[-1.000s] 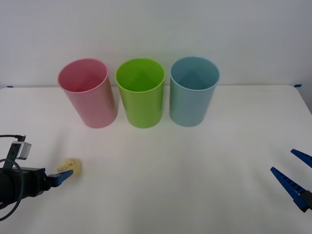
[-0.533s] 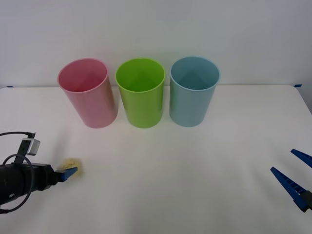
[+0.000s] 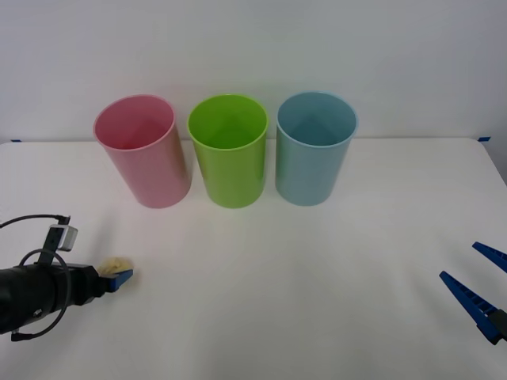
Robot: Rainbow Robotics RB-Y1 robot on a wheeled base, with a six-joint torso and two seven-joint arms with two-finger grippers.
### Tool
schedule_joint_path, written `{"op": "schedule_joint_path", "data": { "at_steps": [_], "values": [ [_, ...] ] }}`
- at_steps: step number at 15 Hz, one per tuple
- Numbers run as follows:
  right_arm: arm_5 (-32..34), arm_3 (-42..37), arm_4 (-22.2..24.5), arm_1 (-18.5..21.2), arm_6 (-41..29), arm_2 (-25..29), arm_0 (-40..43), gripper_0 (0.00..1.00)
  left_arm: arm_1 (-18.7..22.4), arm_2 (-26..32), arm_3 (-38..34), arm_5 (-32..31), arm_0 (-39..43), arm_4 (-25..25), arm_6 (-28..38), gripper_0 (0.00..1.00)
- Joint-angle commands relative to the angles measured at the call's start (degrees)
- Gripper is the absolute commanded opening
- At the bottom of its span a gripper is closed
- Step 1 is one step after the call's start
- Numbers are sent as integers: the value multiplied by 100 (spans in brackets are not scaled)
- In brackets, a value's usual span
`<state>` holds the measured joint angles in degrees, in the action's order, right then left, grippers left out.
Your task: Put cans in the blue bin and PET bottles in the pink bin and trash in the green bin.
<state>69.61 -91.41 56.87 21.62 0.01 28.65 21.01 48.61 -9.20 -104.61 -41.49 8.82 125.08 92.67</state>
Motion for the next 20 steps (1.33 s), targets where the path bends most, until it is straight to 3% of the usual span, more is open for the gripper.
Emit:
{"op": "schedule_joint_path", "data": {
  "at_steps": [1,7,9,10,11,13,20],
  "values": [
    [0,0,0,0,-1,0,0,100,-27,-135,143,0,-135,8,5,100],
    [0,0,0,0,-1,0,0,100,-203,-179,328,-9,-293,78,-3,97],
    [0,0,0,0,-1,0,0,100,-203,-258,389,-9,-355,96,-3,89],
    [0,0,0,0,-1,0,0,100,-203,-267,389,-9,-355,96,-3,80],
    [0,0,0,0,-1,0,0,100,-203,-284,389,-9,-355,96,-3,61],
    [0,0,0,0,-1,0,0,100,-203,-284,389,-9,-355,96,5,0],
    [0,0,0,0,-1,0,0,100,-203,-284,389,9,-328,157,-21,0]
  ]
}}
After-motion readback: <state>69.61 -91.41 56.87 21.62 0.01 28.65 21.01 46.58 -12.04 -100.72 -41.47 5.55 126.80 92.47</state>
